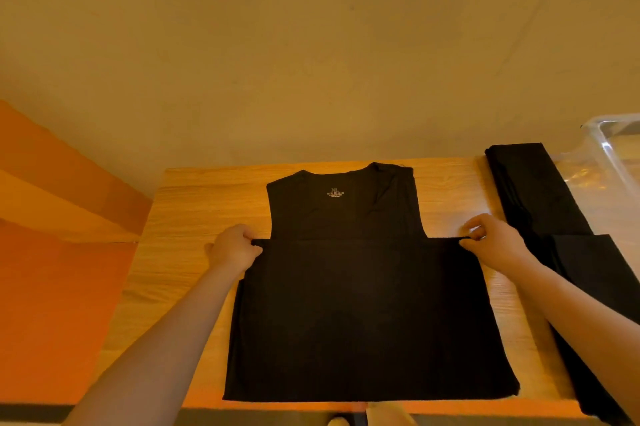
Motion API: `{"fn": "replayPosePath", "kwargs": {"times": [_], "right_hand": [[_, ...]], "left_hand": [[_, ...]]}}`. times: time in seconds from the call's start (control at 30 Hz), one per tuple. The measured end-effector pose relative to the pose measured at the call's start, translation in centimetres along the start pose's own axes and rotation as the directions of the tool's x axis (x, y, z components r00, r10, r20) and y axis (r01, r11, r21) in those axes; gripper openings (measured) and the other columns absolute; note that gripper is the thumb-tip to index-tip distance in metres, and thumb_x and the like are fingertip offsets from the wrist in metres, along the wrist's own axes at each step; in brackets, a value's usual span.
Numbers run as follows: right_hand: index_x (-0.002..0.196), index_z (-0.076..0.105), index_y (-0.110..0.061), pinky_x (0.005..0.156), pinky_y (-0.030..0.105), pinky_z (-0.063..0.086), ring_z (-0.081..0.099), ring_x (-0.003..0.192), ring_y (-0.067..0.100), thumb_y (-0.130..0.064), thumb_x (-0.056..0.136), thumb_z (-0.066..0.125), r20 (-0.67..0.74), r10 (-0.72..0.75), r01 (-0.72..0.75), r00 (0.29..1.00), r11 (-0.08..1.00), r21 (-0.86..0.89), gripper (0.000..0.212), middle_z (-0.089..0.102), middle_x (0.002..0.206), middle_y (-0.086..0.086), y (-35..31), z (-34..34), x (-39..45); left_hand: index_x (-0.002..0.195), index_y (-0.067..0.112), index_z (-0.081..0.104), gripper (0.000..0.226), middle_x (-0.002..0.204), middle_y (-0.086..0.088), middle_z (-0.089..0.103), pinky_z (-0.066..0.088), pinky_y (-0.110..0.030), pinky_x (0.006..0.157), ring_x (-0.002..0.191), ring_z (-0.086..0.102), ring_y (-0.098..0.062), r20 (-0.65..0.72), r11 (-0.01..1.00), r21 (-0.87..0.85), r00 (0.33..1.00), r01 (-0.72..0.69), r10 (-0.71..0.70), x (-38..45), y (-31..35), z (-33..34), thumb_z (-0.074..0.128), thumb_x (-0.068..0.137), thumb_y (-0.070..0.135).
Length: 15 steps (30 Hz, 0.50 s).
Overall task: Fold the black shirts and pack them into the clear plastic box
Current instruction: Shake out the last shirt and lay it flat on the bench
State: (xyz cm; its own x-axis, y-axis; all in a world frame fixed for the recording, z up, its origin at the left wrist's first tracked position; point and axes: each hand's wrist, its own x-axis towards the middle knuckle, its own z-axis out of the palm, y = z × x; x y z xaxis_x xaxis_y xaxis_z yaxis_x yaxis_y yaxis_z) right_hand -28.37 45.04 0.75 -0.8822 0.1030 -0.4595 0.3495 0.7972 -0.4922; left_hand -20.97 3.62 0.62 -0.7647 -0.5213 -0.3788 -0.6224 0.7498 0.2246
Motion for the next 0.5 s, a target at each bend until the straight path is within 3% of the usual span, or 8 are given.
{"fn": "replayPosePath", "kwargs": {"times": [0.13,0.23,0.37,0.5], "right_hand": [[0.096,0.067,-0.014,0.066,0.026,0.047,0.058,0.086,0.017,-0.013,0.083,0.072,0.020,0.049,-0.049,0.999,0.998,0.040,0.014,0.062,0.100,0.006,-0.1,-0.5,0.2],[0.093,0.068,-0.016,0.056,0.022,0.044,0.060,0.081,0.016,-0.013,0.083,0.073,0.053,0.055,-0.057,0.997,0.997,0.042,0.012,0.063,0.097,0.005,0.3,-0.8,-0.1],[0.102,0.069,-0.014,0.066,0.023,0.044,0.056,0.084,0.011,-0.015,0.083,0.073,0.106,0.019,-0.016,0.994,0.999,-0.033,0.019,0.063,0.094,0.000,0.5,-1.7,-0.6],[0.105,0.068,-0.011,0.079,0.029,0.045,0.057,0.087,0.014,-0.017,0.085,0.070,0.156,-0.037,0.052,0.987,0.994,-0.096,0.021,0.061,0.090,-0.002,0.1,-3.0,-1.4]], "left_hand": [[0.089,0.022,0.058,0.011,0.098,0.001,0.061,0.035,-0.041,0.103,0.107,0.056,-0.024,0.012,0.998,0.036,0.998,0.054,-0.055,-0.3,0.7,-0.4,0.068,0.087,0.020],[0.075,0.026,0.053,0.024,0.095,0.000,0.062,0.041,-0.042,0.098,0.100,0.058,-0.024,0.006,0.998,-0.054,0.999,0.038,-0.038,-0.2,-0.1,-0.3,0.068,0.085,0.010],[0.101,0.022,0.058,0.023,0.109,-0.005,0.064,0.042,-0.043,0.098,0.105,0.058,-0.026,0.002,0.991,-0.125,0.999,0.042,-0.042,-0.4,-0.9,-0.4,0.070,0.084,0.012],[0.108,0.019,0.067,0.018,0.112,-0.002,0.065,0.035,-0.038,0.097,0.110,0.056,-0.025,-0.040,0.998,0.017,0.997,-0.066,0.066,-1.1,-1.4,-1.6,0.061,0.093,0.026]]}}
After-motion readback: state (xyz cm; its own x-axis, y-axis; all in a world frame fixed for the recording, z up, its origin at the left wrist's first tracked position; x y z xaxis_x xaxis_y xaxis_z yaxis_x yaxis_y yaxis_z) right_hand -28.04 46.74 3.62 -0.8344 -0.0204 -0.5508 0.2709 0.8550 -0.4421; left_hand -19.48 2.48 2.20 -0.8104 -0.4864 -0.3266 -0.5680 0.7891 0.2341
